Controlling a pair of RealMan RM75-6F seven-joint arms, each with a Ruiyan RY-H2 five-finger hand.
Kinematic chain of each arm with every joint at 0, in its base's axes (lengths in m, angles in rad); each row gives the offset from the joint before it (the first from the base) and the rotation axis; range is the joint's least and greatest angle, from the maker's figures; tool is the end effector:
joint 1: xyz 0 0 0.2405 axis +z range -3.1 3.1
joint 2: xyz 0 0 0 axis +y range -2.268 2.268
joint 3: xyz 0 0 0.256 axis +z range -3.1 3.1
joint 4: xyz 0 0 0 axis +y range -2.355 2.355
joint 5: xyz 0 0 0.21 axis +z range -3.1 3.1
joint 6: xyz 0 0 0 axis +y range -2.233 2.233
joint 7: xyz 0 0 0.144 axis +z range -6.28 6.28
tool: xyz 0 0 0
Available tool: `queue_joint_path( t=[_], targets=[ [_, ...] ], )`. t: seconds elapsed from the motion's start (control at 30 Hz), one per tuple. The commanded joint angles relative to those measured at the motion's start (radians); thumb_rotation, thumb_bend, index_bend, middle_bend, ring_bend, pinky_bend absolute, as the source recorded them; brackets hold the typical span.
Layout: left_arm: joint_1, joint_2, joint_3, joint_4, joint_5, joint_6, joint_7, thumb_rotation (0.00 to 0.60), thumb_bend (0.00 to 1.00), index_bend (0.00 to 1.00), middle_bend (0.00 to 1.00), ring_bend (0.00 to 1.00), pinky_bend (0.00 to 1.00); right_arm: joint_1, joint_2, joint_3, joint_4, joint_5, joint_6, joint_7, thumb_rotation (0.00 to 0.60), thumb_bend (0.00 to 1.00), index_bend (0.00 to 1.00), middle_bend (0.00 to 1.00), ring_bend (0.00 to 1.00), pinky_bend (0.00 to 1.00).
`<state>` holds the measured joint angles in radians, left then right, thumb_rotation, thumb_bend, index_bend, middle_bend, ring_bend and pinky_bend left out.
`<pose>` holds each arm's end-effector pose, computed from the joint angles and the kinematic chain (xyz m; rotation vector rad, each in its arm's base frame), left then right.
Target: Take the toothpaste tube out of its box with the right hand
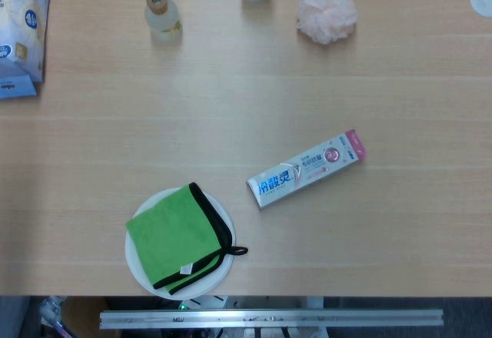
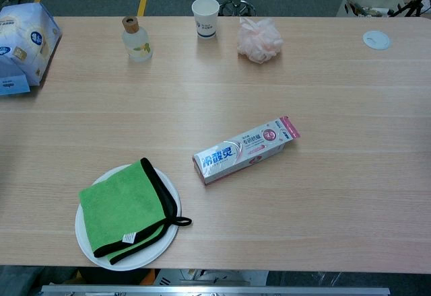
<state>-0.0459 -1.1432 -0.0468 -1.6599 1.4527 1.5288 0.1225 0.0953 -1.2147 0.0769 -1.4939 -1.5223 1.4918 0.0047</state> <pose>-0.3105 0.1673 0.1548 -1.3220 -0.8825 -0.8358 -0.3183 -0.1910 0.1427 1.3873 -0.8524 0.9330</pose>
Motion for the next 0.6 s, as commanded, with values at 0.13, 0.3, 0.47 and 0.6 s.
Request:
queue_joint_path(
  t=[0.13,0.3,0.47,0.6],
  targets=[
    [0.011,0.001,0.004,0.004,-0.002,0.008,-0.011,0.6,0.43,0.37,0.37,0.3,0.48,0.006,-0.007,-0.005,0.004,-0.01,-0.004,-0.003,0.6,0.23,0.59,0.49,0.47,0.5],
    [0.009,-0.001,0.002,0.011,0.0,0.004,-0.016,0.6,0.43,0.37,0.37,0.3,0.48,0.002,-0.003,0.0,-0.002,-0.004,0.005,-0.005,0.6,0.23,0.59,0.49,0.47,0.5],
    [0.0,0.001,-0.005,0.002,-0.004,-0.007,-0.009,0.6,0.43,0.37,0.37,0.3,0.48,0.009,0.004,0.005,-0.004,-0.001,-0.002,0.002,0.6,0.23,0.59,0.49,0.47,0.5],
    [-0.006,-0.001,-0.002,-0.002,-0.004,-0.021,0.0,0.6,0.43,0.37,0.37,0.3,0.48,0.015,0.008,-0.001,-0.008,-0.009,-0.013,0.005,0.6,0.23,0.59,0.49,0.47,0.5]
  ],
)
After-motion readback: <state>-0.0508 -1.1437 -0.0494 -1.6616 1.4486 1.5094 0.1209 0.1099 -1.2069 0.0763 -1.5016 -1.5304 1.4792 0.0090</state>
